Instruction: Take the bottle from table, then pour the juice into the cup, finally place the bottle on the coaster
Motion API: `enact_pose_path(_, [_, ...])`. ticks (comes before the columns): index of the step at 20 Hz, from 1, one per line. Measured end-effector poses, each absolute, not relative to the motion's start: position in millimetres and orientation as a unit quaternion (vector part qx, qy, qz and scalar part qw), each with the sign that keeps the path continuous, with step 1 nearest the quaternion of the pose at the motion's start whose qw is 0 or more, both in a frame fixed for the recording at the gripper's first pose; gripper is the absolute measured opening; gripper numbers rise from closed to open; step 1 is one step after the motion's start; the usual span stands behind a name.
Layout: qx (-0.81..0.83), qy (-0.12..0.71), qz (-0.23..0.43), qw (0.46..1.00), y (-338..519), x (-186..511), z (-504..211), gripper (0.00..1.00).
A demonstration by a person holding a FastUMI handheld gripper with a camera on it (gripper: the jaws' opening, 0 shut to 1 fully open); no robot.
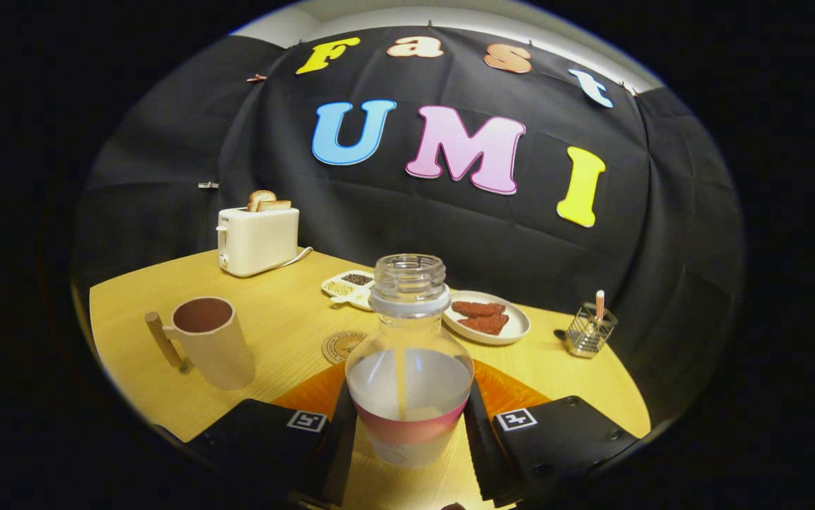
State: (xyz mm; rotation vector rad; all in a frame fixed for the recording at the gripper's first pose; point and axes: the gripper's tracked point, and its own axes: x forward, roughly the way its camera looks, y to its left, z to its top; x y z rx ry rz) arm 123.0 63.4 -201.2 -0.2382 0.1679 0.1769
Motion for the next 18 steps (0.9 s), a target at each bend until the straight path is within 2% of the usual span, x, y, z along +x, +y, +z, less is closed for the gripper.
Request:
enact_pose_path(3, [-0.155, 0.073, 0.104, 0.98, 82.3, 128.4, -180.7, 0.71])
enact_pose_path(7, [-0.226, 0.094, 0.091, 0.965, 95.7, 132.0, -174.2, 0.71])
enact_pose_path(10, [-0.301, 0.115, 0.088, 0.943, 109.3, 143.3, -175.7, 0.71])
enact_pose_path(18, [-0.461, 0.084, 0.078, 0.88, 130.9, 144.3, -163.7, 0.71])
